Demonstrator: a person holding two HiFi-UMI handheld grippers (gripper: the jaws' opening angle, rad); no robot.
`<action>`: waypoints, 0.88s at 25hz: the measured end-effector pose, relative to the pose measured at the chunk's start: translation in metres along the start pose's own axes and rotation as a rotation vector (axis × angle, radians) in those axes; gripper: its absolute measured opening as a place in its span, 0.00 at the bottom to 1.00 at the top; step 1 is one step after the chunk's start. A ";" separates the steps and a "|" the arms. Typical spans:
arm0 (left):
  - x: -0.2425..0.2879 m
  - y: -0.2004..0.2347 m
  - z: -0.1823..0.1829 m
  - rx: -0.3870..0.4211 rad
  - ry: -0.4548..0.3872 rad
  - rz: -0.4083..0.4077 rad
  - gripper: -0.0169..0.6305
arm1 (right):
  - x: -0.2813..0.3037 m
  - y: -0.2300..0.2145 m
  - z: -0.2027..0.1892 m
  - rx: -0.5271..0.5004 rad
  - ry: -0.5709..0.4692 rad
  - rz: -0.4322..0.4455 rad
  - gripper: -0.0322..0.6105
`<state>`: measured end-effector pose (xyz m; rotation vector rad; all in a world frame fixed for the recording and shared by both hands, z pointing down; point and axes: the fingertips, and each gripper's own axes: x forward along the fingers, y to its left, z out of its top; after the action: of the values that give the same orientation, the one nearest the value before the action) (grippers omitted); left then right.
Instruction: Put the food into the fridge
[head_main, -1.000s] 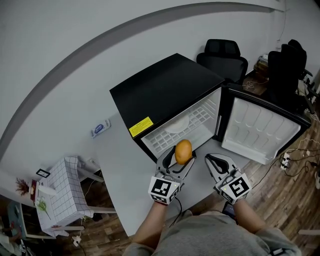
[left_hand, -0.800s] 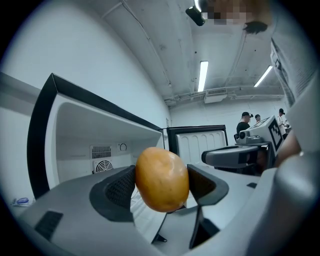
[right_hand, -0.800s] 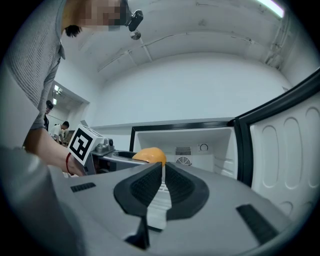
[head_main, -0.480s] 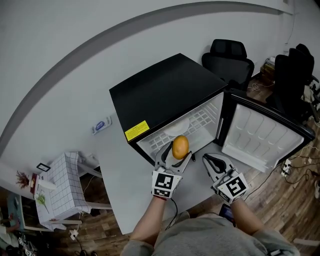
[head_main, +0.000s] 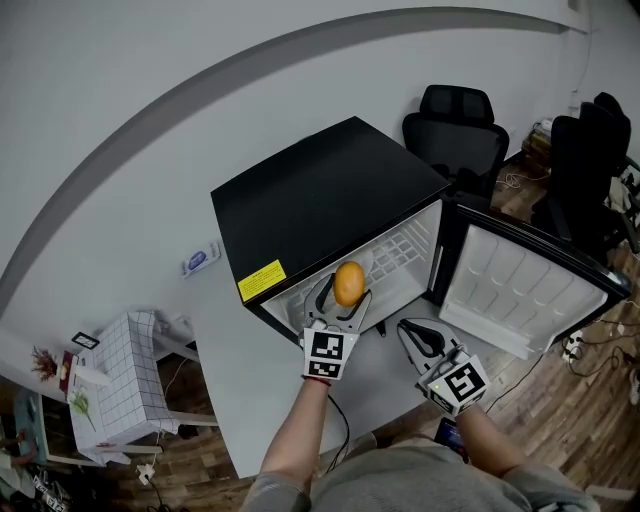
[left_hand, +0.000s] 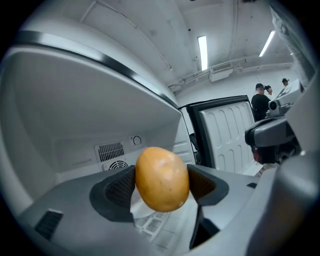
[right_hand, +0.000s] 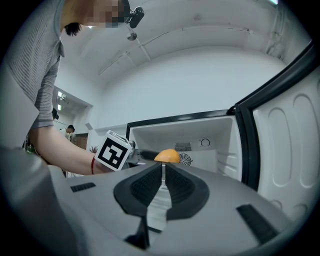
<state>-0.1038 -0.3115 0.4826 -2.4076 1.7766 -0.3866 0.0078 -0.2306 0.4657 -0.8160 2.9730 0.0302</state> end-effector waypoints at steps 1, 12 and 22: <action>0.003 0.002 -0.003 0.003 0.006 0.005 0.55 | 0.001 -0.001 -0.001 0.001 0.001 0.003 0.07; 0.033 0.029 -0.032 0.004 0.103 0.076 0.55 | 0.009 -0.004 -0.013 0.019 0.019 0.020 0.07; 0.064 0.050 -0.059 -0.058 0.304 0.112 0.55 | 0.009 0.005 -0.021 0.033 0.060 0.025 0.07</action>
<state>-0.1482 -0.3845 0.5350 -2.3764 2.0591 -0.7313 -0.0037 -0.2320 0.4863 -0.7901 3.0307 -0.0420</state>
